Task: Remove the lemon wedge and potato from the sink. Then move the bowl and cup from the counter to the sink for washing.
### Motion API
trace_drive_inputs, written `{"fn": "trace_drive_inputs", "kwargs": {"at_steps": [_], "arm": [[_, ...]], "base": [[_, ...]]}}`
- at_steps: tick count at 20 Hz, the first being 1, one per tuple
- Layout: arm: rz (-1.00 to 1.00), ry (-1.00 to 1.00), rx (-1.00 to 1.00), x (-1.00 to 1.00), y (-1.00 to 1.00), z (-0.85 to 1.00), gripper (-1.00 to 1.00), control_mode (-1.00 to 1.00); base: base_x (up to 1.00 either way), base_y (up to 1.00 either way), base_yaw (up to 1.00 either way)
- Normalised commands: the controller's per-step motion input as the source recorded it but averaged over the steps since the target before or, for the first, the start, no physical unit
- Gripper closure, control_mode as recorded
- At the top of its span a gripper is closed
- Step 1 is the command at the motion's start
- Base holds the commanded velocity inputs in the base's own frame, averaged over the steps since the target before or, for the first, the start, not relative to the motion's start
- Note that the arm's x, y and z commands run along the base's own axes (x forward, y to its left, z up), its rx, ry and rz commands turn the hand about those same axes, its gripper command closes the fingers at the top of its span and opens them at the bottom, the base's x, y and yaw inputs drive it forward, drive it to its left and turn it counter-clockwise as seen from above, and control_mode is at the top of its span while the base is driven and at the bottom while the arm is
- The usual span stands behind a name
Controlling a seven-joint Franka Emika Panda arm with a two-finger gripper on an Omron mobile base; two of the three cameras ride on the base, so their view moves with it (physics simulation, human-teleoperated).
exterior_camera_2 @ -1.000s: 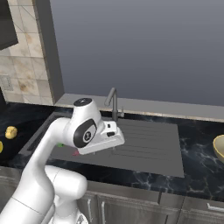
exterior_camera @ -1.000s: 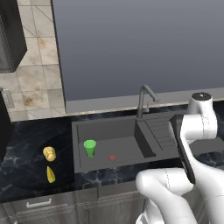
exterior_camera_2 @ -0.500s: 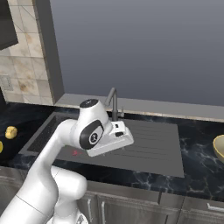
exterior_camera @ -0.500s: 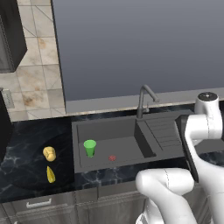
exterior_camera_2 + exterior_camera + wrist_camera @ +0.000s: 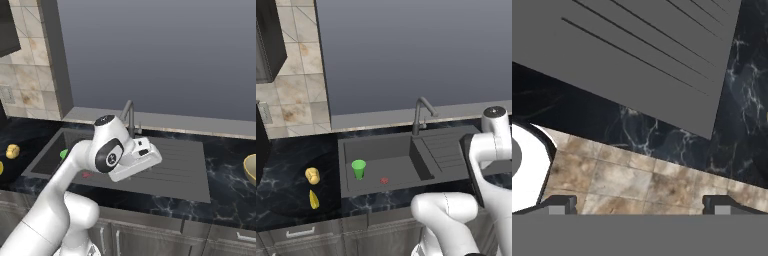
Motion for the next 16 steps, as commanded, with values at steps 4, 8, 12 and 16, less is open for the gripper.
{"fn": "trace_drive_inputs", "kwargs": {"at_steps": [4, 8, 12, 16], "arm": [[0.00, 0.01, -0.06, 0.00, -0.35, 0.06, -1.00, -1.00], [0.00, 0.04, 0.00, 0.00, -0.37, 0.09, -1.00, -1.00], [0.00, 0.07, 0.00, 0.00, -0.37, 0.09, -1.00, -1.00], [0.01, 0.05, 0.00, 0.03, -0.35, 0.07, -1.00, -1.00]], "base": [[0.00, 0.00, 0.00], [0.00, 0.00, 0.00], [0.00, 0.00, 0.00], [0.00, 0.00, 0.00]]}}
